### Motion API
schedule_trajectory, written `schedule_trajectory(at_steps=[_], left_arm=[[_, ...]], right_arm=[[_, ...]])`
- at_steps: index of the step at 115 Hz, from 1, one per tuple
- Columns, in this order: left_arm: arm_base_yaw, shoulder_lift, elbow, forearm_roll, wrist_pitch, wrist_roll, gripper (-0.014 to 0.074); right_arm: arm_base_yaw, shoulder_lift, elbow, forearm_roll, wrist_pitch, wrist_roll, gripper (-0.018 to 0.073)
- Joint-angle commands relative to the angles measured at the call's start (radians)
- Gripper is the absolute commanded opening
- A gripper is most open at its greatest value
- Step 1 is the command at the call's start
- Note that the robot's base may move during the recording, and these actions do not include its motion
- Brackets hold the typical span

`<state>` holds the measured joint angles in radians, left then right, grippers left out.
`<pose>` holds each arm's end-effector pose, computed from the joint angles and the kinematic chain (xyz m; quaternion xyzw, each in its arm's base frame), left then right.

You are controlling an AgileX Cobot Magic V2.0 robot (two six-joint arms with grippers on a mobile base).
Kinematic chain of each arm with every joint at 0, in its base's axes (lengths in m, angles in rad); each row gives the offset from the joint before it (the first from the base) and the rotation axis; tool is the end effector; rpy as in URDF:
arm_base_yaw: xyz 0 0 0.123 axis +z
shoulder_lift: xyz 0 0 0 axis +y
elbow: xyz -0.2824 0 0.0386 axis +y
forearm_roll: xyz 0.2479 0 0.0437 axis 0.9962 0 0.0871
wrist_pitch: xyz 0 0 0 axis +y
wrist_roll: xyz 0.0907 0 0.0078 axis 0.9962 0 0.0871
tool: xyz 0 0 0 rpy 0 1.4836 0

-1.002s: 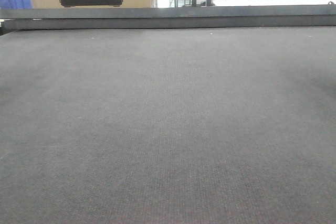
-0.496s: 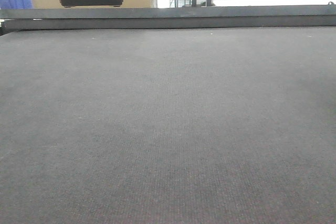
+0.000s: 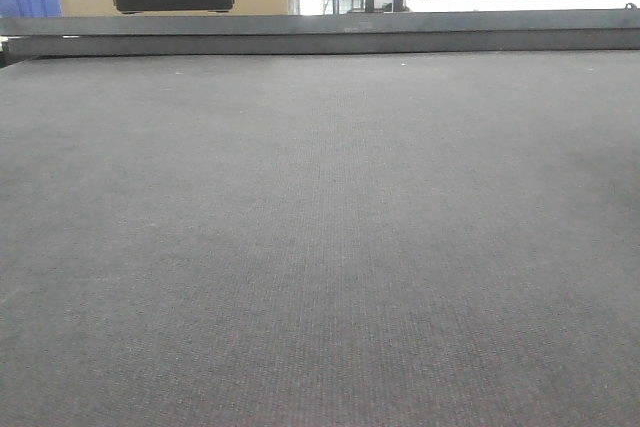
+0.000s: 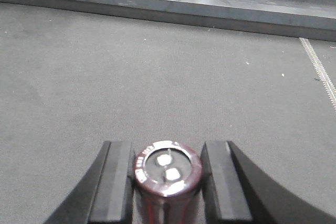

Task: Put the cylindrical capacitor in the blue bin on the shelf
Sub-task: 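Drive away from the table holding both objects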

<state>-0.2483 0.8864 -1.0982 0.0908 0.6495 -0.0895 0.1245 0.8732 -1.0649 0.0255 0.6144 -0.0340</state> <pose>0.1660 -0.0369 0.4299 0.0788 0.8150 -0.0536 0.5715 0.1676 0.0223 0.4243 -0.0603 0.8130 0.0382 0.5779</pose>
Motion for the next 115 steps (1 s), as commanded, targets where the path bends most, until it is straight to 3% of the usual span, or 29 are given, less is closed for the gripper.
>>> schedule_trajectory(at_steps=[1, 115], left_arm=[[-0.009, -0.005, -0.004, 0.002, -0.02, -0.001, -0.0111], [-0.009, -0.005, -0.004, 0.002, -0.02, -0.001, -0.0111]], right_arm=[[0.0, -0.007, -0.001, 0.002, -0.025, -0.002, -0.0162], [0.0, -0.007, -0.001, 0.002, -0.025, -0.002, -0.0162]])
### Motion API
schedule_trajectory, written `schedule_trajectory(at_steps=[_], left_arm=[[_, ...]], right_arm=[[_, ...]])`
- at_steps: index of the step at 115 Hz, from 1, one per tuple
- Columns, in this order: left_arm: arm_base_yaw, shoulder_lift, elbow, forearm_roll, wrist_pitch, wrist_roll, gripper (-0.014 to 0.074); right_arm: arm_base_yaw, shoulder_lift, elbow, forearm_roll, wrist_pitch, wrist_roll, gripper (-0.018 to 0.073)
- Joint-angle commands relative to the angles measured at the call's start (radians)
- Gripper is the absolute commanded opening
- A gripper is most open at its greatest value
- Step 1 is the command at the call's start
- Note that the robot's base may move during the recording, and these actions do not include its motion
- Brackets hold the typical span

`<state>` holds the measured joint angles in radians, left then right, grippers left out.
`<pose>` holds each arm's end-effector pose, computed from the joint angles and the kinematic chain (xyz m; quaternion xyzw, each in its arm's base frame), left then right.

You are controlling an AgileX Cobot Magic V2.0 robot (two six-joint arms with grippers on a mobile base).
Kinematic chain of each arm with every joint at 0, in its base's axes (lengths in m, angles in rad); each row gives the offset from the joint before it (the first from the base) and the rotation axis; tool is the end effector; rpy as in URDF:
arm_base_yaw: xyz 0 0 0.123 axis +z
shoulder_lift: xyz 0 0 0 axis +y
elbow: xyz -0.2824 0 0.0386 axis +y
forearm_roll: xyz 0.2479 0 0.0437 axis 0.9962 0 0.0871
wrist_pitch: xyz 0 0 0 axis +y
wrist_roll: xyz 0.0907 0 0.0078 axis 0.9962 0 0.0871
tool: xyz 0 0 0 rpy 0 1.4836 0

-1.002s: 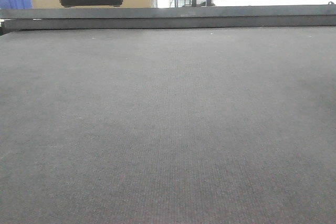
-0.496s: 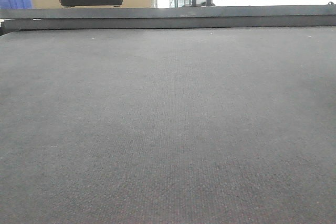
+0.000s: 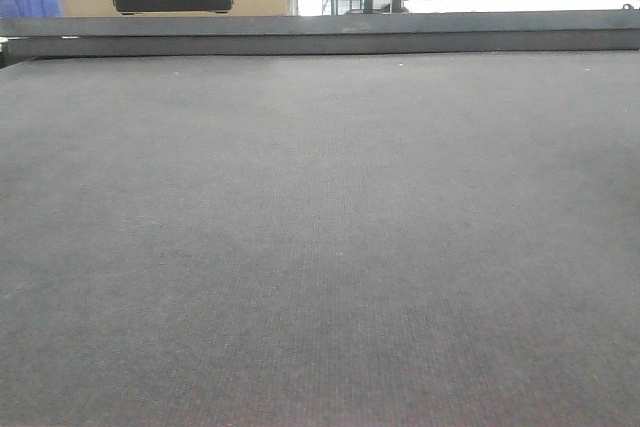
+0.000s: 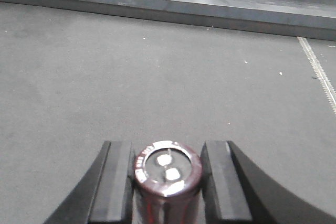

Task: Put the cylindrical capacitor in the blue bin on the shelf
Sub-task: 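Drive away from the table holding both objects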

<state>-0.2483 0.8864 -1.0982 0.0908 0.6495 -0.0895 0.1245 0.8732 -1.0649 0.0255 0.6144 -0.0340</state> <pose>0.1660 -0.0369 0.4299 0.0788 0.8150 -0.0536 0.5715 0.1676 0.0223 0.4243 -0.0603 0.8130 0.0382 0.5779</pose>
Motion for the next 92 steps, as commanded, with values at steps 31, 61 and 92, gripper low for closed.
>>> schedule_trajectory(at_steps=[31, 61, 92], left_arm=[[-0.009, -0.005, -0.004, 0.002, -0.02, -0.001, -0.0111], [-0.009, -0.005, -0.004, 0.002, -0.02, -0.001, -0.0111], [-0.009, -0.005, -0.004, 0.002, -0.02, -0.001, -0.0111]], right_arm=[[0.0, -0.007, -0.001, 0.002, -0.025, -0.002, -0.0162], [0.0, -0.007, -0.001, 0.002, -0.025, -0.002, -0.0162], [0.0, -0.007, -0.001, 0.002, -0.025, -0.002, -0.0162]])
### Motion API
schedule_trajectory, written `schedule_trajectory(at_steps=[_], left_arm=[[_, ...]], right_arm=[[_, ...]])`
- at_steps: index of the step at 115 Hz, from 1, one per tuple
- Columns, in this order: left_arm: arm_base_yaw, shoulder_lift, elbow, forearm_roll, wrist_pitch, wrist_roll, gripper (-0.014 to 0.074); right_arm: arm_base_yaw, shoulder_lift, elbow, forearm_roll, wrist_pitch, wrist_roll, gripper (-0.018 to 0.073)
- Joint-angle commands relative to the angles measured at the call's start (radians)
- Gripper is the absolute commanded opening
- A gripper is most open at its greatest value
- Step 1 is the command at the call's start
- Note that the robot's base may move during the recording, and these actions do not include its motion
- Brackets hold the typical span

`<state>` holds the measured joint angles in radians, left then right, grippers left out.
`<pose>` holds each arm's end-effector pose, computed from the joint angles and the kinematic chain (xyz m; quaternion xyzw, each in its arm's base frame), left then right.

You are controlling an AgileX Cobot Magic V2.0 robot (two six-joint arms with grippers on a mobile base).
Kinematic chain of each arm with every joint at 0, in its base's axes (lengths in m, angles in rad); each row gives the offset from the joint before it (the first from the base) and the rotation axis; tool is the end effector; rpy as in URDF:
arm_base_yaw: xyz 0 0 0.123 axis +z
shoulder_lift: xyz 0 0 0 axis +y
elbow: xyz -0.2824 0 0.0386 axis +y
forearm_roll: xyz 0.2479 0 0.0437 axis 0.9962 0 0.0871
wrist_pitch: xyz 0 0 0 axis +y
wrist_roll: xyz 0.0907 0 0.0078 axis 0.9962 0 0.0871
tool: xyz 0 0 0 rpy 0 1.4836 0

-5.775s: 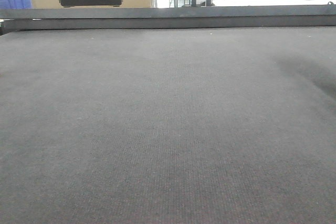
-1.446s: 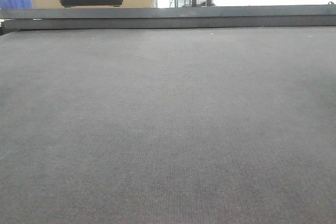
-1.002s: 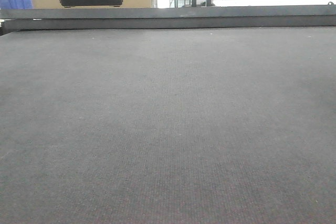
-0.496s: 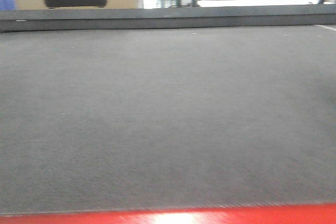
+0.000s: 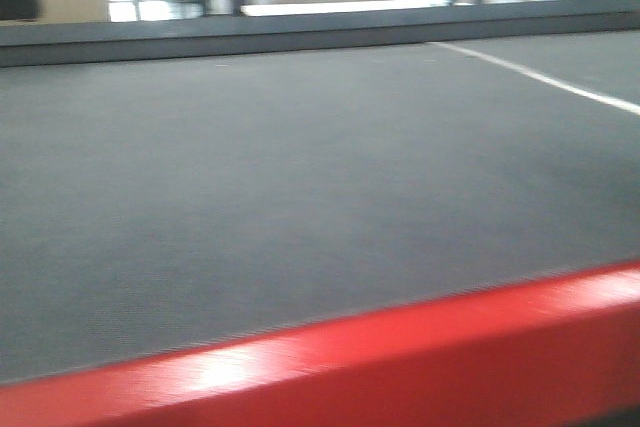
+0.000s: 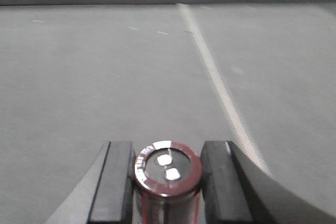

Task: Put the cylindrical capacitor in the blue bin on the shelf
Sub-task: 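Drive away from the table holding both objects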

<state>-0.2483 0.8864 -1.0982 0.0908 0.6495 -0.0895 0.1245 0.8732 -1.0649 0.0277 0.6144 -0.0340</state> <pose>0.1660 -0.0369 0.4299 0.0788 0.8150 -0.0536 0.5715 0.1676 0.0224 0.4243 -0.0599 0.8130 0.0392 0.5779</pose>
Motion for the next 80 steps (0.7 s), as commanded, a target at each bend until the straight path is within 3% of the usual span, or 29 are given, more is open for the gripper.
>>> schedule_trajectory(at_steps=[1, 80], left_arm=[[-0.009, -0.005, -0.004, 0.002, -0.02, -0.001, -0.0111], [-0.009, -0.005, -0.004, 0.002, -0.044, -0.001, -0.0111]], right_arm=[[0.0, -0.007, -0.001, -0.001, -0.025, -0.002, -0.0162], [0.0, -0.007, -0.001, -0.001, -0.025, -0.002, -0.0162]])
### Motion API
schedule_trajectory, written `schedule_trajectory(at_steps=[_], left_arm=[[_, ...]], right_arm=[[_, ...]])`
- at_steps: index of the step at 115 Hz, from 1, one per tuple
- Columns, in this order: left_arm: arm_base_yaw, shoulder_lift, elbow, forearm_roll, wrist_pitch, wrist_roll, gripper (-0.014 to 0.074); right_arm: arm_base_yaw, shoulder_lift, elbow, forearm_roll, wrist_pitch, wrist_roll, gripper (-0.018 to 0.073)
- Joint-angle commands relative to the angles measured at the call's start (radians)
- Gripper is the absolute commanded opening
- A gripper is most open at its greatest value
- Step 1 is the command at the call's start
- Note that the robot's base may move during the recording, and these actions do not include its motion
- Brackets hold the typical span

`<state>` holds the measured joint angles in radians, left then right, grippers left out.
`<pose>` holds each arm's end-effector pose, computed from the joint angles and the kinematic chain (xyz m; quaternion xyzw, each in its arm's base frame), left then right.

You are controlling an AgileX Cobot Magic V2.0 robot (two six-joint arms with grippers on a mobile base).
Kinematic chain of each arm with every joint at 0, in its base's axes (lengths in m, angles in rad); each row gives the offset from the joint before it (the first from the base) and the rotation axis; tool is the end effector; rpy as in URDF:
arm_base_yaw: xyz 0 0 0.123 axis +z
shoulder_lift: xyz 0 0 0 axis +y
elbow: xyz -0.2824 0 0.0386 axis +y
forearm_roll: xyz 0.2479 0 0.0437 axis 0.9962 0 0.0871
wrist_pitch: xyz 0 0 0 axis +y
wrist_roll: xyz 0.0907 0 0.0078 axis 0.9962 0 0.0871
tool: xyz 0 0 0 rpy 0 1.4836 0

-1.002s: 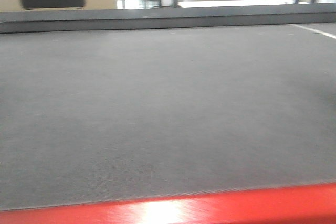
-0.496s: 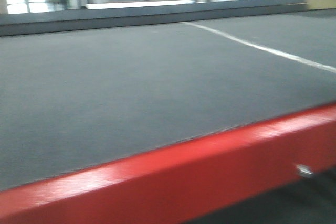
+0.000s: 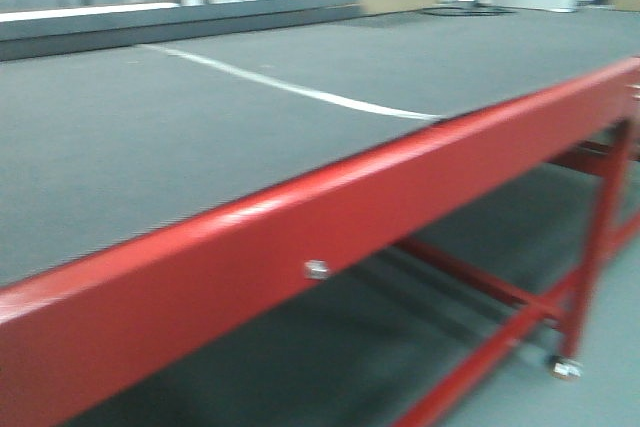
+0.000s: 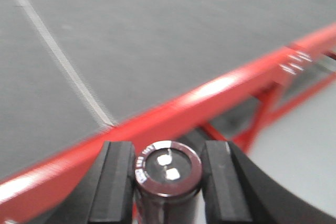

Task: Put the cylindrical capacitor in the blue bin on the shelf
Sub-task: 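Drive away from the table holding both objects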

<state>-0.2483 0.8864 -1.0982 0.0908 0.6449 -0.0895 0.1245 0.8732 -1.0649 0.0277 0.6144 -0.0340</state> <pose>0.1661 -0.0370 0.4303 0.0788 0.8137 -0.0540 0.5734 0.1676 0.0224 0.4243 -0.0599 0.8130 0.0392 0.5779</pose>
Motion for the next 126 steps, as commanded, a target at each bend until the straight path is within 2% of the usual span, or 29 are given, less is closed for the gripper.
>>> schedule_trajectory(at_steps=[1, 126], left_arm=[[-0.009, -0.005, -0.004, 0.002, -0.04, -0.001, -0.0111], [-0.009, -0.005, -0.004, 0.002, -0.044, -0.001, -0.0111]], right_arm=[[0.0, -0.007, -0.001, -0.001, -0.025, -0.002, -0.0162], [0.0, -0.007, -0.001, -0.001, -0.025, -0.002, -0.0162]])
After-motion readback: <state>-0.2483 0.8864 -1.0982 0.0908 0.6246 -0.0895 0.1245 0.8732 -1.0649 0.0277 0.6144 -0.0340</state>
